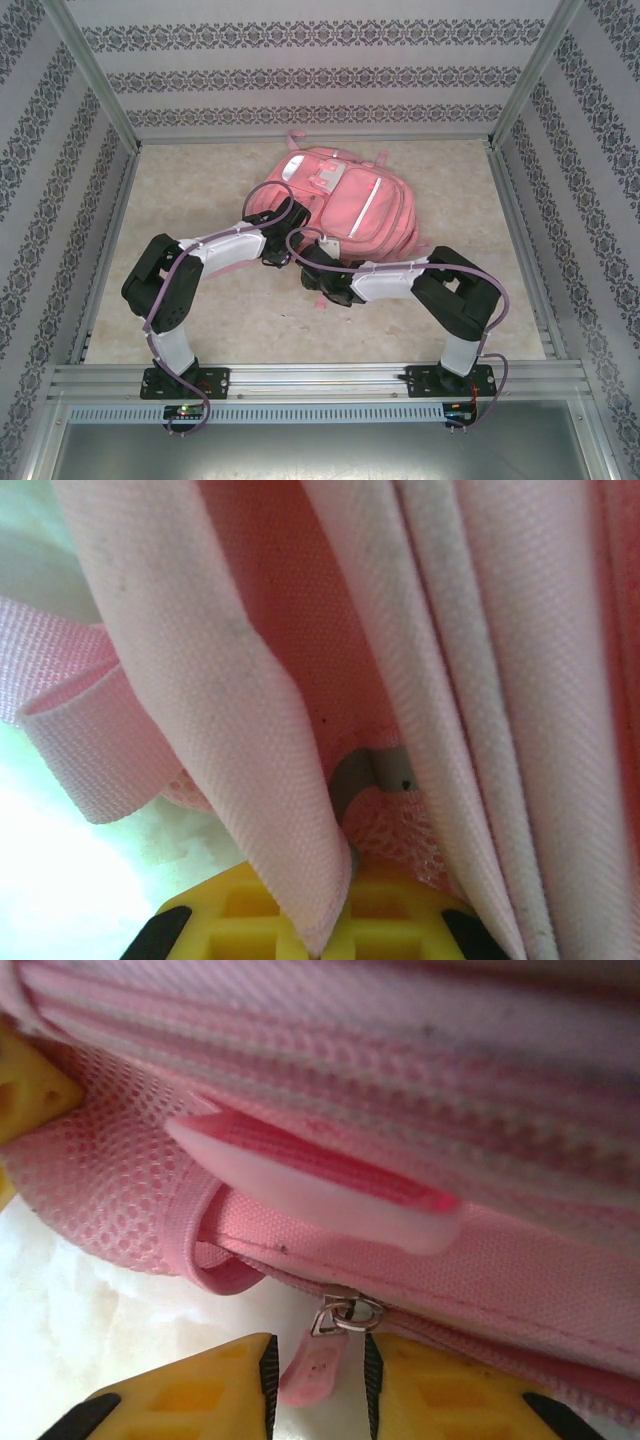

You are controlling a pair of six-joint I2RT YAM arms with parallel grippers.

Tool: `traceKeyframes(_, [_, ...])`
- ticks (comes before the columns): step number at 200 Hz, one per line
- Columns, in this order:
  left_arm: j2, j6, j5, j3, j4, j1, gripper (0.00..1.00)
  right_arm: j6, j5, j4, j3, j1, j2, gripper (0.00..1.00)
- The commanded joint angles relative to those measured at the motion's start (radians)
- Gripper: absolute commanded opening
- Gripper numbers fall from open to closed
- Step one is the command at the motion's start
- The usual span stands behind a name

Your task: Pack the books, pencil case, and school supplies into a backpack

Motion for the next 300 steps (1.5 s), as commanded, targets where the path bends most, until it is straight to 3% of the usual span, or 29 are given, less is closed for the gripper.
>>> traceKeyframes(1, [0.032,-0.008,0.005,-0.015,0.077,-0.012,0.0,0.039,0.033,-0.044,0.036,-0.002,0.034,0.32])
traceKeyframes(42, [0.03,-0.009,0.005,-0.019,0.08,-0.012,0.0,0.08,0.048,-0.12,0.063,-0.015,0.056,0.32])
traceKeyframes(58, [0.033,-0.009,0.005,-0.017,0.081,-0.012,0.0,0.086,0.036,-0.136,0.075,-0.023,0.06,0.45])
traceKeyframes(115, [0.044,-0.007,0.01,-0.011,0.082,-0.012,0.0,0.132,0.038,-0.178,0.107,-0.028,0.085,0.43])
traceKeyframes(150, [0.046,-0.009,0.007,-0.011,0.082,-0.012,0.0,0.135,0.047,-0.172,0.072,-0.029,0.057,0.29])
traceKeyframes(194, [0.047,-0.011,0.002,-0.007,0.082,-0.012,0.0,0.119,0.053,-0.17,0.039,-0.026,0.019,0.25])
traceKeyframes(237, [0.049,-0.01,-0.001,-0.005,0.077,-0.011,0.0,0.107,0.069,-0.186,0.018,-0.025,-0.014,0.12])
traceKeyframes(272, [0.049,-0.01,-0.001,-0.001,0.077,-0.01,0.0,0.089,0.074,-0.194,0.017,-0.02,-0.029,0.16])
traceKeyframes(290, [0.05,-0.007,-0.001,0.0,0.076,-0.01,0.0,0.082,0.076,-0.196,0.018,-0.019,-0.027,0.0])
traceKeyframes(300, [0.05,-0.006,-0.001,0.003,0.072,-0.011,0.0,0.073,0.078,-0.199,0.02,-0.019,-0.03,0.0])
